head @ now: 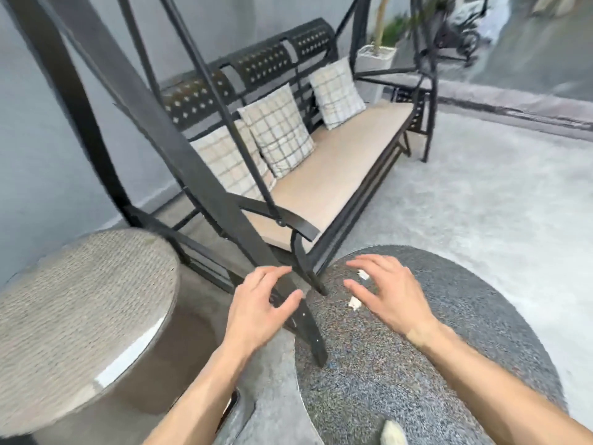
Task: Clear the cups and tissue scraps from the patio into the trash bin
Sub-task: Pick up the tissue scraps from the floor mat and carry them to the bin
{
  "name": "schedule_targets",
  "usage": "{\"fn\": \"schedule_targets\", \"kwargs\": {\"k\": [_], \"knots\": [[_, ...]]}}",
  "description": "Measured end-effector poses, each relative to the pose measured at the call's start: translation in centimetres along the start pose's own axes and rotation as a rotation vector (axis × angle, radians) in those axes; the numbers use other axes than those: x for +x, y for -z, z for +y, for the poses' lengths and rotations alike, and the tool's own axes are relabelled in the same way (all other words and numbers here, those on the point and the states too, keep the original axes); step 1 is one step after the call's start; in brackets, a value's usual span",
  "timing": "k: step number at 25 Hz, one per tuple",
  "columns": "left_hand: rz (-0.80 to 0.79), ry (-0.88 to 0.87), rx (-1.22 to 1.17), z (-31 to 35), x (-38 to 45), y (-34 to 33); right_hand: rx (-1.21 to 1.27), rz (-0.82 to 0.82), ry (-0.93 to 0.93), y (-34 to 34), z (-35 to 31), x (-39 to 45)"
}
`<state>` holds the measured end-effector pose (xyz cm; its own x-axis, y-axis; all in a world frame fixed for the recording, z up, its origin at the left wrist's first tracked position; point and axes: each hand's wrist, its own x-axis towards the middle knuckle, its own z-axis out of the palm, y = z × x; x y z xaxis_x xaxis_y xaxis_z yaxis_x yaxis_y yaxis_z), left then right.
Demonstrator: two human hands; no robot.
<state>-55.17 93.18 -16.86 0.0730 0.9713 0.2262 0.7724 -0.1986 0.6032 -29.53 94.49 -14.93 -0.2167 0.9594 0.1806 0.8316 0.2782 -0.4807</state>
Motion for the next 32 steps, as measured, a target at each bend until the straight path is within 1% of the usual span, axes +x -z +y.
{"fn": "schedule_targets", "kwargs": {"k": [3, 6, 10, 14, 19, 26, 32], "knots": [[-0.065, -0.068, -0.012, 5.1, 3.1, -4.1, -0.021, 0.070, -0.117, 5.0, 6.8, -1.8], [-0.109, -0.097, -0.021, 10.4, 6.3, -9.1, -0.018, 0.096, -0.211, 9.3, 13.8, -2.8], [-0.117, -0.082, -0.063, 15.9, 9.7, -15.0, -0.032, 0.057, -0.283, 13.3, 21.5, -3.2], [-0.139, -0.044, -0.058, 19.1, 12.2, -18.8, -0.026, 0.019, -0.308, 15.2, 27.5, -2.2], [-0.157, 0.020, -0.017, 19.1, 16.1, -21.8, 0.004, -0.057, -0.346, 14.3, 32.8, 1.9], [-0.176, 0.108, -0.024, 16.3, 25.7, -26.4, -0.003, -0.147, -0.336, 11.7, 37.5, 12.3], [-0.313, 0.152, -0.014, 13.7, 33.6, -30.6, 0.006, -0.199, -0.303, 9.2, 40.8, 21.4]]}}
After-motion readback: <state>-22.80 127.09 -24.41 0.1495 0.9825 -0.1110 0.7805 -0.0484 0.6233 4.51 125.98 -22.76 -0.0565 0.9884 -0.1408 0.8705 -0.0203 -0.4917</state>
